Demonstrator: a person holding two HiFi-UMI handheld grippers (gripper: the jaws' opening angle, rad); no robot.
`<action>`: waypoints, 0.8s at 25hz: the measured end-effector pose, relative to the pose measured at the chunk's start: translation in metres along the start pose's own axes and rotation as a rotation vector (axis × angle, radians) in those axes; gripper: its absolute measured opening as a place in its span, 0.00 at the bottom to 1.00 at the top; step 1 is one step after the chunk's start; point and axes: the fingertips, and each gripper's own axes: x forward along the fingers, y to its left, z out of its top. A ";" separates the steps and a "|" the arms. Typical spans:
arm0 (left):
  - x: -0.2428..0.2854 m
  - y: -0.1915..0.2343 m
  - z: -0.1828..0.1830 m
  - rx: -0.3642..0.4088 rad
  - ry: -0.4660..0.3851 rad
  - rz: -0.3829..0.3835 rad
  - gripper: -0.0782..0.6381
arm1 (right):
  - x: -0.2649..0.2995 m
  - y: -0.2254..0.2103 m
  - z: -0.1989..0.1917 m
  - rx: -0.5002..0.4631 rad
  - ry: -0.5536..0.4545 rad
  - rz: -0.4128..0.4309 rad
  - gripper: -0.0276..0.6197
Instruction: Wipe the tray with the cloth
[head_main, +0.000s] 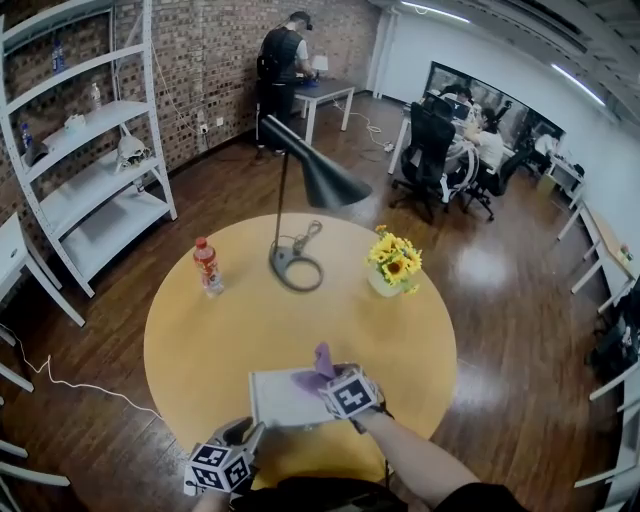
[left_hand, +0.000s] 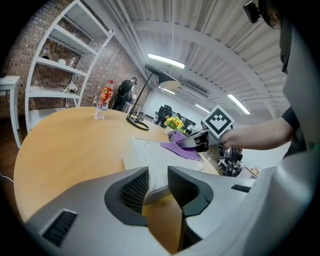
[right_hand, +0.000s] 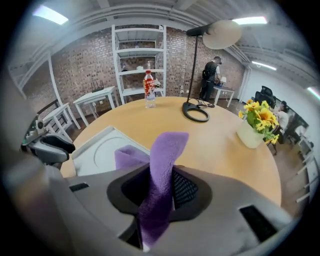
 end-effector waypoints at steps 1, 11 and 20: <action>0.000 0.001 -0.002 -0.004 0.004 0.003 0.27 | -0.003 -0.007 -0.004 0.014 0.002 -0.006 0.21; -0.014 0.008 -0.007 -0.035 0.008 0.013 0.27 | -0.025 -0.019 -0.006 0.046 -0.070 -0.138 0.20; -0.053 0.037 0.002 -0.169 -0.106 0.065 0.27 | -0.020 0.121 0.046 0.020 -0.175 0.226 0.20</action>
